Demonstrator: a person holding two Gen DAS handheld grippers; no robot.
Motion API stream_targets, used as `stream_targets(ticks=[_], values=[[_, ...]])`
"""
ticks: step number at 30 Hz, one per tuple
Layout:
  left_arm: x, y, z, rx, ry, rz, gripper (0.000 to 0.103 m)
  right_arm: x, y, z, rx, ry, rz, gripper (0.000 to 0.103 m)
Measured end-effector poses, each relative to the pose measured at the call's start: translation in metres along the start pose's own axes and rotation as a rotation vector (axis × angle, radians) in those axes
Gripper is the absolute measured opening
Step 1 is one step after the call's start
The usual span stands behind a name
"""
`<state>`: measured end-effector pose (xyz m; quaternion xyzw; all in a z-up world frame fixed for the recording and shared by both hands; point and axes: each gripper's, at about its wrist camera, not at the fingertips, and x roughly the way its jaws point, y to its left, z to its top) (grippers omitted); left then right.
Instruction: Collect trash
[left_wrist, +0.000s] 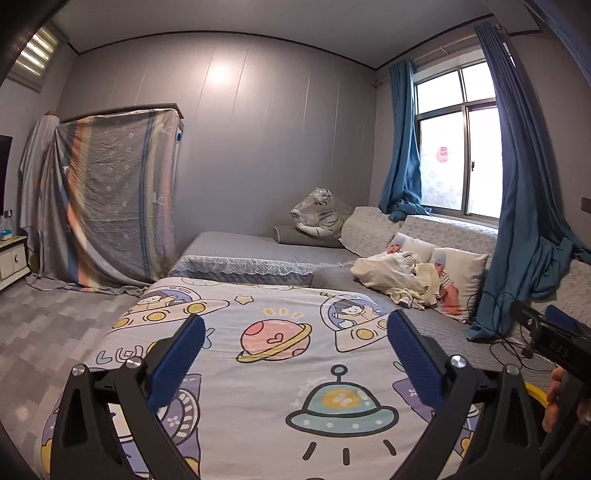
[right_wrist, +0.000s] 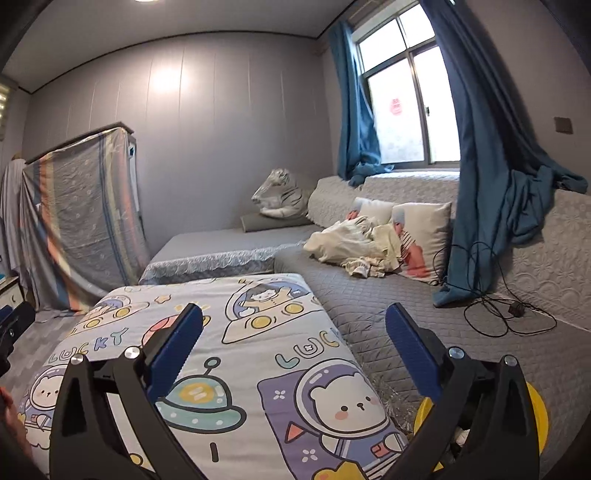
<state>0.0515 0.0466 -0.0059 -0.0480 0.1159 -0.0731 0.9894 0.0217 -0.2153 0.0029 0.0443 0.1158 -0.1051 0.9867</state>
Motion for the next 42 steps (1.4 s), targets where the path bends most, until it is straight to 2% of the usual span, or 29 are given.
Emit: stream_targets(ticks=[3, 8, 15, 42], values=[[-0.006, -0.004, -0.002, 0.001, 0.005, 0.004, 0.095, -0.006, 0.005, -0.007, -0.020, -0.008, -0.029, 0.095], [-0.017, -0.009, -0.004, 0.018, -0.023, 0.017, 0.095, -0.012, 0.009, -0.017, -0.017, -0.019, -0.017, 0.095], [-0.019, -0.012, -0.007, 0.021, -0.013, -0.001, 0.095, -0.009, 0.008, -0.024, -0.004, 0.003, -0.012, 0.095], [-0.016, -0.013, -0.012, 0.023, -0.004, -0.011, 0.095, -0.008, 0.004, -0.031, 0.011, 0.017, -0.010, 0.095]])
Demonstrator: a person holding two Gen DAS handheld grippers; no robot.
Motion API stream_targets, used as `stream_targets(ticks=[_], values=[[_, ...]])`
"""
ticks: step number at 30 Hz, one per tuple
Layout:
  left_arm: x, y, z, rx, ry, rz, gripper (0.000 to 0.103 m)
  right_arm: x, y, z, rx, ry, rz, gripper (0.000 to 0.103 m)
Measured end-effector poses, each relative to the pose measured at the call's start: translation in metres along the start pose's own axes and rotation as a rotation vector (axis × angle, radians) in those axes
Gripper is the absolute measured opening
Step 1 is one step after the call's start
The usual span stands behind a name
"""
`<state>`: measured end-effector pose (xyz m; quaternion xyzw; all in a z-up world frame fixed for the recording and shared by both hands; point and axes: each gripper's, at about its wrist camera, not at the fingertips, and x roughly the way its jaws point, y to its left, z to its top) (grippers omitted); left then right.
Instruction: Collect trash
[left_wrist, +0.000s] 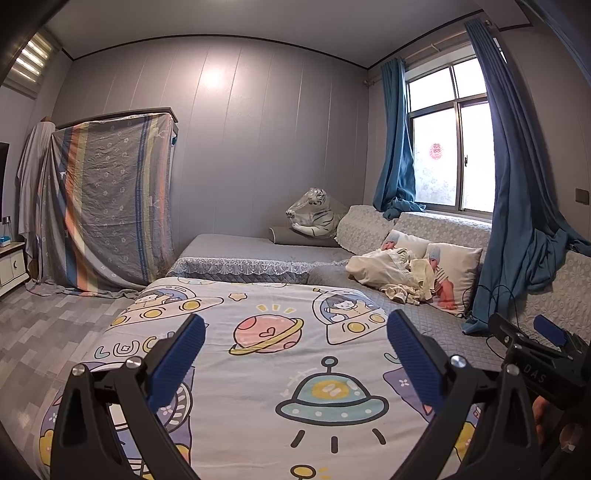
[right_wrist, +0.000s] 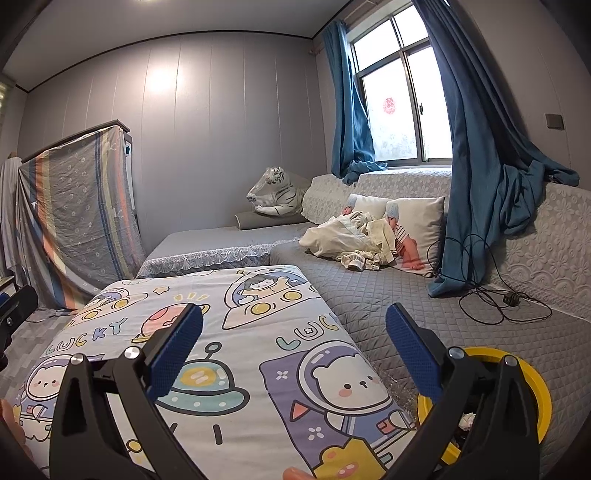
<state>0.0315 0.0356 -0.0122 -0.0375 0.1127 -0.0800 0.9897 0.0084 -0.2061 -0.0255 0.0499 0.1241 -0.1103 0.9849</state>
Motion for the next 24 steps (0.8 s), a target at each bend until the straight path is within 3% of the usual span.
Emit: stream_targets(ticks=[24], values=[[0.0032, 0.0027, -0.0011, -0.004, 0.004, -0.005, 0.095, 0.0043, -0.0005, -0.0019, 0.000, 0.015, 0.000, 0.095]])
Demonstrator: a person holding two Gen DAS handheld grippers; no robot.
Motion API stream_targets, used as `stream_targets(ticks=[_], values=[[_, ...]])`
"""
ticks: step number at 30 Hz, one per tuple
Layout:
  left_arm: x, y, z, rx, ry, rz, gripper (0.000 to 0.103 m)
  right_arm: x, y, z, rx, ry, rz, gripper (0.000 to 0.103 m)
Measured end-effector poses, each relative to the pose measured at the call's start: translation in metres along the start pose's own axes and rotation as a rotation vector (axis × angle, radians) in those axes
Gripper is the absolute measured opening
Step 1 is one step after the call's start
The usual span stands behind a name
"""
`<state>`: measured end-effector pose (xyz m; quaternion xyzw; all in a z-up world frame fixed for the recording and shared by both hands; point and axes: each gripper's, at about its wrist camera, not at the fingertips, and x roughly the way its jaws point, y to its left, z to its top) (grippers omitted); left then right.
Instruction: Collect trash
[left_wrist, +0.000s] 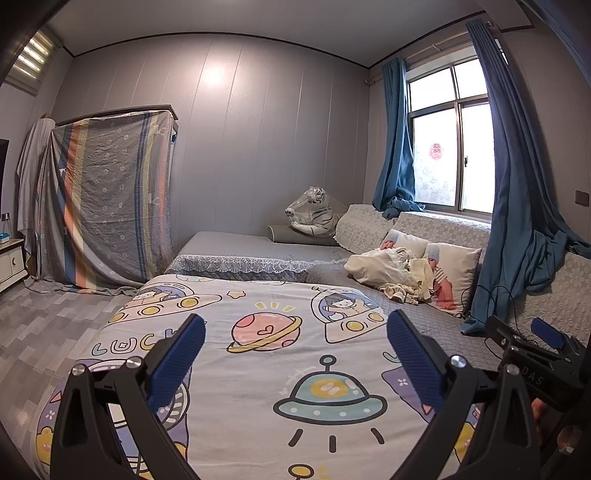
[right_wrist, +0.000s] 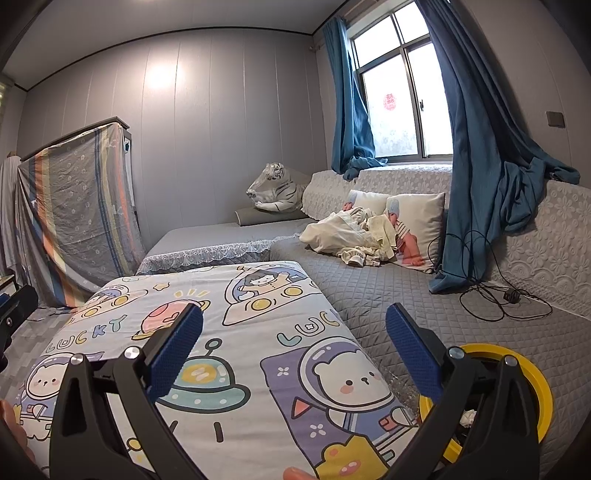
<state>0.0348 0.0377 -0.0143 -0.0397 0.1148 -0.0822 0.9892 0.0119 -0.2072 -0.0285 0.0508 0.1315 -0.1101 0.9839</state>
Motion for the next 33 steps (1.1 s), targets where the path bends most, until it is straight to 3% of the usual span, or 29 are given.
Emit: stream_targets(ticks=[33], values=[[0.008, -0.011, -0.007, 0.018, 0.028, -0.022, 0.095, 0.003, -0.004, -0.004, 0.020, 0.025, -0.011, 0.095]])
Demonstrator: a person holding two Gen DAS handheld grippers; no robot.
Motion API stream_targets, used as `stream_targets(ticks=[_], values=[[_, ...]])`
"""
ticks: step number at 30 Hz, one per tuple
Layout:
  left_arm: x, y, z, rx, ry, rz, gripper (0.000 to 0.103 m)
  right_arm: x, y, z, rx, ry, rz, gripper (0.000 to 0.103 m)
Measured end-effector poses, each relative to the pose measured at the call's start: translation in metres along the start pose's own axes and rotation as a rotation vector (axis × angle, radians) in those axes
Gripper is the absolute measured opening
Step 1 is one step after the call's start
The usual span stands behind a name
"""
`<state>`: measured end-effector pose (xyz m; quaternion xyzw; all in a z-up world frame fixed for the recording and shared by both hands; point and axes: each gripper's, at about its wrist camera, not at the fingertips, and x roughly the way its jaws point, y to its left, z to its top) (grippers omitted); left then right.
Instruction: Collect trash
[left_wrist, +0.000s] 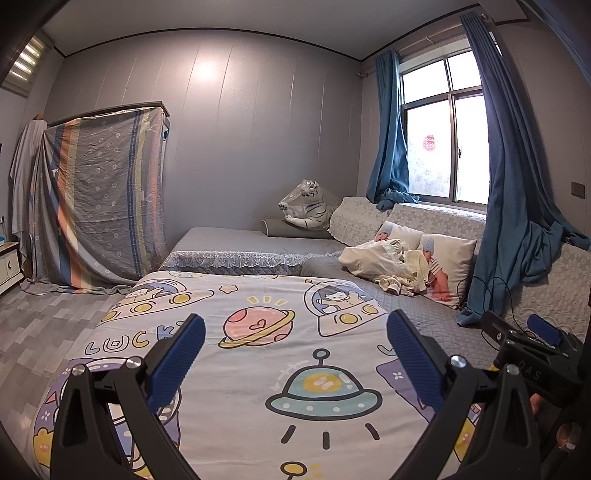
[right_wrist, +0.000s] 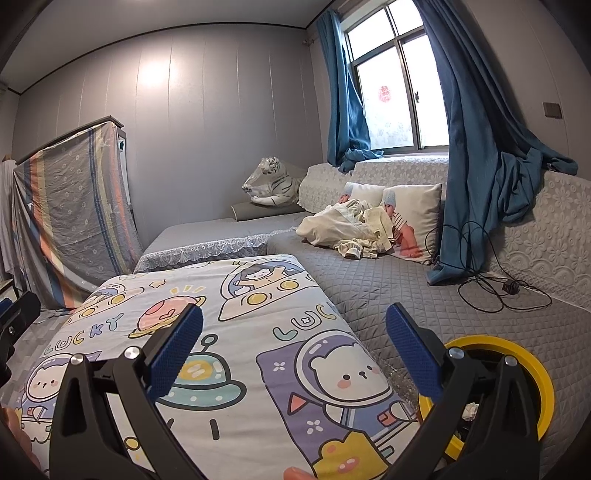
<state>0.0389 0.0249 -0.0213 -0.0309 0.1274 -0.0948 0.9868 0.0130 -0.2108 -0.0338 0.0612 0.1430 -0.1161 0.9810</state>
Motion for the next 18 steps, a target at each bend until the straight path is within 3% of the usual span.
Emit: stream_targets(ticks=[18], values=[[0.0022, -0.0010, -0.0014, 0.000, 0.010, 0.006, 0.095, 0.0022, 0.0012, -0.0032, 0.005, 0.013, 0.004, 0.095]])
